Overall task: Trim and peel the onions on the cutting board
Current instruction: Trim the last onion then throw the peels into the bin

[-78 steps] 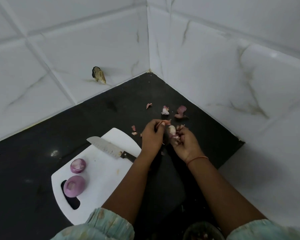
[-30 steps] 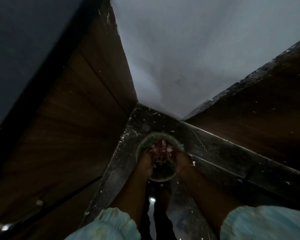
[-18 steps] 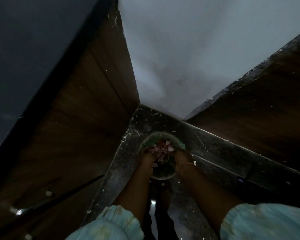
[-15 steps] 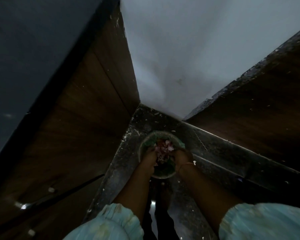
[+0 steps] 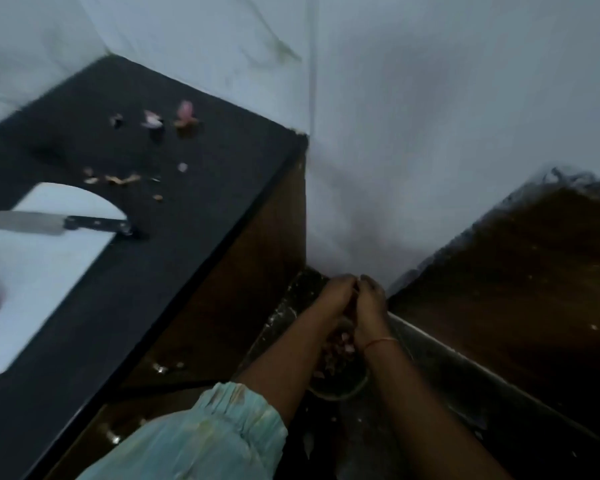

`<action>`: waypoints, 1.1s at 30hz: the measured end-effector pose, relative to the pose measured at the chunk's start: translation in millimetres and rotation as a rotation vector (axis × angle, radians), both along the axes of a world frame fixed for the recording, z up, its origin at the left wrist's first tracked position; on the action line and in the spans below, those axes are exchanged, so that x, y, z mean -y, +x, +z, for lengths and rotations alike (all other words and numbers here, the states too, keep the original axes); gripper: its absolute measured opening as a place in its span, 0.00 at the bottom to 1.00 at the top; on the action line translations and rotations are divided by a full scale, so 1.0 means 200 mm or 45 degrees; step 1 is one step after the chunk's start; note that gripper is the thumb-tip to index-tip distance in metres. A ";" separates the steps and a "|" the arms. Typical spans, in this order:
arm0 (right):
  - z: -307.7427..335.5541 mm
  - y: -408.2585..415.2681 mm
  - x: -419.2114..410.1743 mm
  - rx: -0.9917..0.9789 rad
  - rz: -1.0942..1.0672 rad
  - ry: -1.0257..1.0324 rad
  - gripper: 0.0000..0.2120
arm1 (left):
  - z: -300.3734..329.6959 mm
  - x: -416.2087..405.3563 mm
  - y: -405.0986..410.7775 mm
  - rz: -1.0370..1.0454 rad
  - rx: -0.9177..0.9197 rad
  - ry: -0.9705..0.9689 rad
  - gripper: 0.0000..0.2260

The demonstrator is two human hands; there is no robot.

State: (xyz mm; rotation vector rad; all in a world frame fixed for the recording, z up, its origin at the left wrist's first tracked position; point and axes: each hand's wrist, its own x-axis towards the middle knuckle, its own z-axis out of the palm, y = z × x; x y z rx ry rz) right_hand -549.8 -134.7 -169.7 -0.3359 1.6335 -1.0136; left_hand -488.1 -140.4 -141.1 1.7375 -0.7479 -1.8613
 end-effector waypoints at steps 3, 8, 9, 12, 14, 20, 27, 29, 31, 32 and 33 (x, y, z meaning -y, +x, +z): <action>0.33 0.15 0.14 -0.173 0.079 -0.302 0.11 | 0.26 0.15 0.12 0.128 0.103 -0.264 0.16; 0.67 0.55 0.29 -0.352 0.492 -0.754 0.09 | 0.61 0.25 0.57 0.532 0.273 -0.733 0.09; 0.68 0.64 0.32 -0.427 0.636 -0.824 0.09 | 0.63 0.26 0.69 0.578 0.400 -0.829 0.09; 0.60 0.92 0.38 -0.704 1.158 -1.046 0.18 | 0.64 0.31 1.11 0.689 0.967 -0.922 0.13; 0.51 1.08 0.41 -1.036 1.478 -1.101 0.28 | 0.62 0.31 1.38 0.607 1.370 -0.666 0.20; 0.44 1.44 0.55 -1.636 1.657 -1.259 0.29 | 0.56 0.27 1.93 0.100 1.630 0.134 0.44; 0.43 1.69 0.68 -1.652 1.918 -1.439 0.26 | 0.54 0.21 1.99 -0.081 1.703 0.097 0.42; 0.44 1.74 0.71 -1.617 2.070 -1.499 0.27 | 0.55 0.19 1.99 -0.120 1.687 0.079 0.42; 0.45 1.79 0.75 -1.595 2.200 -1.548 0.28 | 0.55 0.18 1.99 -0.119 1.674 0.064 0.41; 0.46 1.80 0.76 -1.592 2.252 -1.572 0.29 | 0.55 0.18 1.99 -0.129 1.668 0.059 0.41; 0.46 1.82 0.77 -1.592 2.300 -1.599 0.30 | 0.55 0.17 2.00 -0.140 1.662 0.063 0.42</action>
